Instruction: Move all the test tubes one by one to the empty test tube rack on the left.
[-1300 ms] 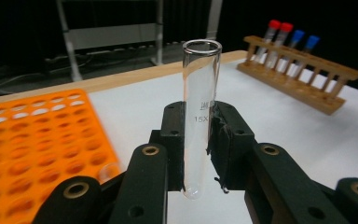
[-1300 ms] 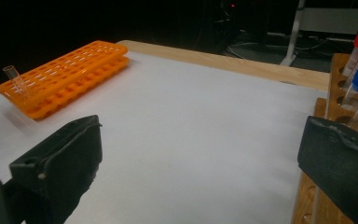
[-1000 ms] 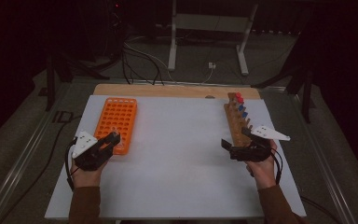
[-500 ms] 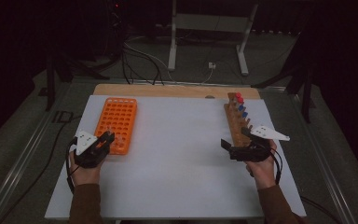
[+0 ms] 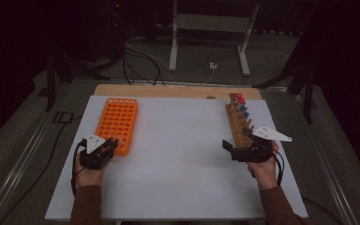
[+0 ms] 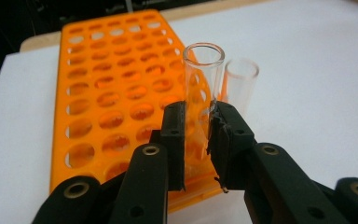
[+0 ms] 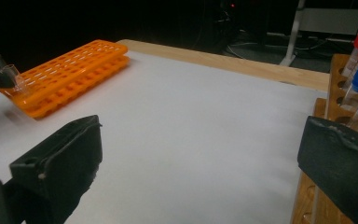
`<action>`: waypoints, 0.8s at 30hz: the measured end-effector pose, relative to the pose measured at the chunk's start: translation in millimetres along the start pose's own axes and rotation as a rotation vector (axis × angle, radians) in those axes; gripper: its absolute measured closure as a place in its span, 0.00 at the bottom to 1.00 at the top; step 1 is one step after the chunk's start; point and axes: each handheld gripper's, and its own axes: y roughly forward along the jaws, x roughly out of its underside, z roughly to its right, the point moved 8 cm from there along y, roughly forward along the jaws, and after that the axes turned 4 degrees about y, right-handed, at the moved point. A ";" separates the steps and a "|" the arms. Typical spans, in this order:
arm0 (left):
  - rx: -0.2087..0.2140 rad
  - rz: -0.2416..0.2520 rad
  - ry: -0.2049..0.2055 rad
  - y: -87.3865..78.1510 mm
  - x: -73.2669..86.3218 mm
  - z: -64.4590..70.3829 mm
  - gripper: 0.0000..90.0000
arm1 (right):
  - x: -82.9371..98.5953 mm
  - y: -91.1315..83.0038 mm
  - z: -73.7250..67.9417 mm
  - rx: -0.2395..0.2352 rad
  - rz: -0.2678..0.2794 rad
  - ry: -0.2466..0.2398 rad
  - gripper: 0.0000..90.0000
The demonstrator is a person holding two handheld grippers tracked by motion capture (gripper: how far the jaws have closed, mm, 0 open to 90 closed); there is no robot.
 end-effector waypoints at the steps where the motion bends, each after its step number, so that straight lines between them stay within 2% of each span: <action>1: -0.001 0.001 -0.006 0.3 -0.2 -0.1 0.85 | 0.0 0.1 0.1 0.000 0.000 -0.001 0.00; 10: 0.004 -0.030 -0.003 2.4 3.2 0.1 0.85 | 0.7 0.9 -1.0 -0.004 -0.003 -0.003 0.00; 14: 0.004 -0.062 0.005 5.1 7.3 0.7 0.85 | 0.7 1.0 -1.1 -0.003 -0.004 -0.004 0.00; 19: 0.008 -0.061 -0.014 4.5 8.8 -0.6 0.85 | 0.4 0.4 -0.5 -0.003 -0.001 0.000 0.00; 24: 0.021 -0.036 -0.036 0.0 7.6 -0.9 0.73 | 0.4 0.0 0.0 -0.004 -0.002 0.000 0.00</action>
